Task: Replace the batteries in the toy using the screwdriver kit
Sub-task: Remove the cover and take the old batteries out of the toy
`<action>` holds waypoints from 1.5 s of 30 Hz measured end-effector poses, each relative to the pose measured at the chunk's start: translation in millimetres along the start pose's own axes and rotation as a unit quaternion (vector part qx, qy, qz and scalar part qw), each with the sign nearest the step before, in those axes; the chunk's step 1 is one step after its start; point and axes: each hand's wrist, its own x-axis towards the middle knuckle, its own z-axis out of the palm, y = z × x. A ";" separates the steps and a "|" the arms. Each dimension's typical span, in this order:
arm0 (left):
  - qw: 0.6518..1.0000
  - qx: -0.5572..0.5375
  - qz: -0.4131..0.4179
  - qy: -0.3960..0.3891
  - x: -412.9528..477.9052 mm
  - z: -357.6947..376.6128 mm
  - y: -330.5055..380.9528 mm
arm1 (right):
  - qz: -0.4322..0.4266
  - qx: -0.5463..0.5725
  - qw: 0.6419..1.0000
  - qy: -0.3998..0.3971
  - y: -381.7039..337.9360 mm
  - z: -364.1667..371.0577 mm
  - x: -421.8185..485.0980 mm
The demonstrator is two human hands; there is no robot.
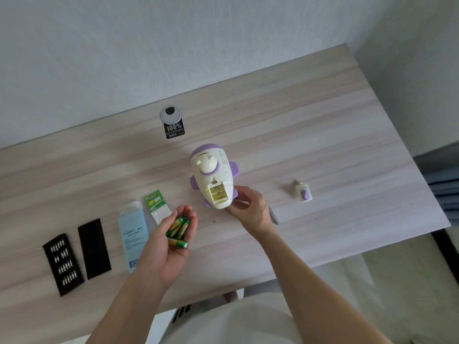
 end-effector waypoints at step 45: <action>0.982 -0.107 0.125 -0.089 -70.6 -118.6 60.1 | -0.100 -0.166 0.926 -0.324 -158.9 112.5 -113.5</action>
